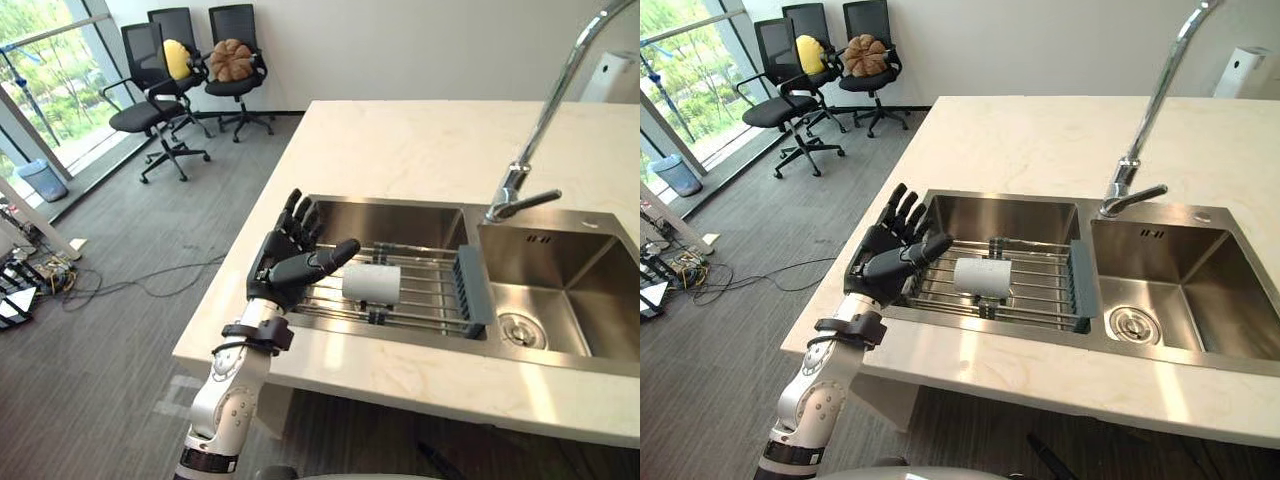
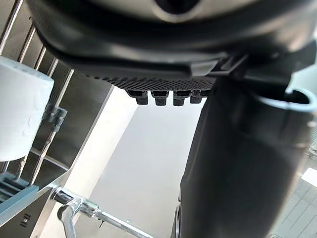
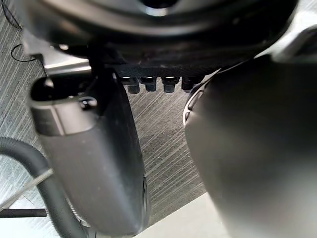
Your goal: Walk over to the sink, pick up the cup, carry it to the dishwasher, place the cup inside the dishwasher, then close the dishwasher door
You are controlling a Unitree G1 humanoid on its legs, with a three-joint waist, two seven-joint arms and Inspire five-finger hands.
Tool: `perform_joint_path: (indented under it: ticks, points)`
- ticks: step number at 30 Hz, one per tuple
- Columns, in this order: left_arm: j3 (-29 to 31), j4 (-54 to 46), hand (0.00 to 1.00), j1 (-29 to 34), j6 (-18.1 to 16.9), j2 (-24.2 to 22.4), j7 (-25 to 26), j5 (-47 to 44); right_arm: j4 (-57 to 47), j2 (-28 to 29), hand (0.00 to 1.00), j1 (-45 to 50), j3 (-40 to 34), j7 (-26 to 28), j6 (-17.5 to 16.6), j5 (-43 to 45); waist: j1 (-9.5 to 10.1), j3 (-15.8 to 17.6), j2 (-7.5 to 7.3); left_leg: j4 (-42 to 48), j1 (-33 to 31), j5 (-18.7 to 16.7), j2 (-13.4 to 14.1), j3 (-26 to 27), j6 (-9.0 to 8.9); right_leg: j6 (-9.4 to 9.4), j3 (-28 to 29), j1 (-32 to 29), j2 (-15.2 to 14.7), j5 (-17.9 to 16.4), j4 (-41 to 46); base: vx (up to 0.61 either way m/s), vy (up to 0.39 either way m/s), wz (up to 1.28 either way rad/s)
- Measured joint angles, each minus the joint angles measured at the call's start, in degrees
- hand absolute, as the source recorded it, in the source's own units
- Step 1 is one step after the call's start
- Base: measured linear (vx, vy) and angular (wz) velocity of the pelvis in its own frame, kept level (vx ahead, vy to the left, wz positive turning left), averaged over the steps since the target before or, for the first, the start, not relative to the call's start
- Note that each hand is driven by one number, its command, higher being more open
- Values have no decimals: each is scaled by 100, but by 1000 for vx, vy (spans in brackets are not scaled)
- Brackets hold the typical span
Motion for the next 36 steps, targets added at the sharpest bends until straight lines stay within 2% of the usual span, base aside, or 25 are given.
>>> perform_joint_path:
  ticks: [3,6,11,14,16,19,20,21,22,23,25,27,28,29,30,32,34,36]
  points:
    - [-62,-3,100,0,-3,20,6,0,86,70,100,11,-340,50,-14,-1,16,-45,7,-845,288,106,-86,-146,-119,72,-156,0,22,-26,-94,16,72,32]
    - [-177,-2,100,30,-2,143,-30,38,268,87,100,4,-626,143,-44,0,22,-130,12,-1397,462,272,-122,-198,-71,96,-200,-51,61,-14,-185,-59,40,12]
    - [-184,-15,100,39,-3,325,-308,469,411,66,100,16,-665,164,-72,8,30,-214,-48,-1696,552,423,-188,-123,-18,181,-144,-176,17,-9,-138,-60,40,-8]
    - [-66,-210,100,58,8,368,-570,584,395,24,100,14,-614,164,-135,12,-15,-184,-99,-1710,551,332,-350,-102,23,298,-145,-522,-268,-291,567,-28,69,-5]
    - [80,-424,100,53,-36,376,-759,595,394,2,100,18,-611,133,-230,-69,-16,-172,-108,-1699,573,320,-411,-49,81,313,-377,-954,-541,-298,1586,4,62,-10]
    - [94,-459,100,16,-303,437,-845,855,458,83,100,87,-702,56,-423,-268,-97,-162,-135,-1418,588,149,-351,-114,188,372,-310,-949,-594,-137,1791,25,57,7]
    - [109,-461,100,-25,-346,439,-846,900,457,108,100,87,-804,59,-426,-263,-85,-170,-88,-1402,581,122,-307,-107,202,365,-337,-950,-589,-111,1804,16,37,0]
    - [145,-460,100,-126,-388,469,-819,916,450,165,100,95,-1019,70,-378,-234,-52,-134,-52,-1400,607,77,-219,-93,252,171,-392,-963,-655,-267,1911,0,0,0]
    - [166,-459,100,-175,-392,504,-787,915,451,190,100,116,-1105,77,-341,-218,-50,-124,-51,-1396,613,47,-184,-91,207,115,-377,-987,-723,-311,1932,0,0,0]
    - [224,-452,100,-263,-414,615,-744,900,454,265,100,158,-1322,90,-288,-208,-42,-118,-29,-1332,579,-8,-74,-118,128,174,-238,-996,-798,-261,1758,0,0,0]
    - [329,-417,100,-355,-499,822,-719,892,452,381,100,209,-1513,104,-225,-200,-28,-145,-83,-1241,561,-75,102,-123,-17,280,-132,-845,-847,96,1139,50,-133,-3]
    - [567,-395,100,-404,-540,929,-642,888,450,532,100,338,-1500,101,-95,-168,29,-304,-359,-1096,566,-143,225,-8,-267,419,-310,-605,-923,996,369,105,-288,-22]
    - [636,-374,100,-402,-546,923,-600,887,453,549,100,346,-1484,101,-54,-167,34,-350,-394,-1081,572,-157,277,34,-341,593,-359,-527,-883,879,242,119,-347,-33]
    - [740,-367,100,-424,-546,855,-531,884,463,523,100,322,-1451,61,9,-224,46,-397,-399,-1066,564,-166,418,70,-475,750,-452,-423,-713,758,-24,120,-339,-27]
    - [770,-366,100,-434,-546,773,-518,883,464,490,100,309,-1456,73,18,-223,48,-397,-316,-1106,557,-124,509,111,-561,776,-484,-407,-569,724,-178,121,-282,-24]
    - [726,-339,100,-438,-512,622,-531,888,468,375,100,240,-1442,72,18,-230,12,-390,-113,-1243,573,-36,727,152,-697,701,-503,-391,-280,739,-376,84,-192,-15]
    - [580,-297,100,-445,-494,534,-569,912,522,234,100,236,-1239,65,16,-253,-23,-416,-23,-1335,697,18,885,222,-774,642,-509,-239,-73,749,-571,81,-164,-11]
    - [524,-296,100,-463,-493,523,-622,1086,526,90,100,178,-1079,107,-3,-245,-71,-425,-7,-1321,716,37,896,318,-767,630,-492,-200,-21,749,-640,30,-73,-6]
